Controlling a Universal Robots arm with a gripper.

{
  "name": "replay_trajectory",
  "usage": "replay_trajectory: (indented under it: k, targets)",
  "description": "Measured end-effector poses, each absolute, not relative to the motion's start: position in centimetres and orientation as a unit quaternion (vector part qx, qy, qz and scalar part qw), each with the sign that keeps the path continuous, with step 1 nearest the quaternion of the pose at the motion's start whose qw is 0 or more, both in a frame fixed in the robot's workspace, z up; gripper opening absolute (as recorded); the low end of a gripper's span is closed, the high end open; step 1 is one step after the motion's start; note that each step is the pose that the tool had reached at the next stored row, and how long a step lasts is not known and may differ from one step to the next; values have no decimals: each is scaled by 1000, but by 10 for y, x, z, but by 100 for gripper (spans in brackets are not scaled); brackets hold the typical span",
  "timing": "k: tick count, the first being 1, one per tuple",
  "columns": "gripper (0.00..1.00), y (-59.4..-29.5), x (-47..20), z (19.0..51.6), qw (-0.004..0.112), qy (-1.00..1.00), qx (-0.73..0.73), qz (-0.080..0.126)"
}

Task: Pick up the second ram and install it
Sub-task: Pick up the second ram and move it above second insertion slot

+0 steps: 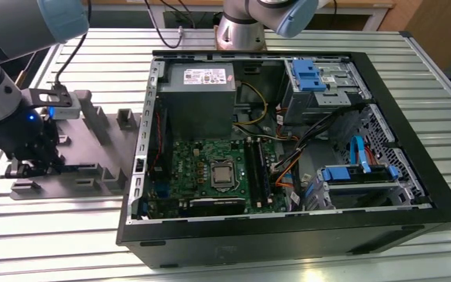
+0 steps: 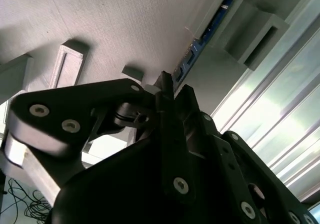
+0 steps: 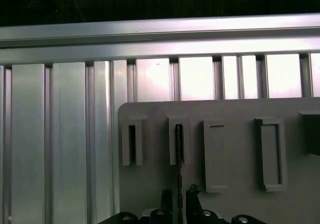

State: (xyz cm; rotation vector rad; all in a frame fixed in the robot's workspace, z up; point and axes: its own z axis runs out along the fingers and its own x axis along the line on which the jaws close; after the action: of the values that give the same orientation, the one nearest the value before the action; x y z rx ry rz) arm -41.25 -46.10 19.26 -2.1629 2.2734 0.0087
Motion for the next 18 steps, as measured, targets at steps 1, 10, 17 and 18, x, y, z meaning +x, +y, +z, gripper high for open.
replay_trajectory:
  k: [1,10,17,18]
  targets:
    - [23,-461,-413,192,2,725,-689,3]
    - [17,-461,-414,189,2,724,-689,3]
    - [17,-461,-414,188,2,724,-689,3]
    - [15,-461,-414,187,2,724,-689,3]
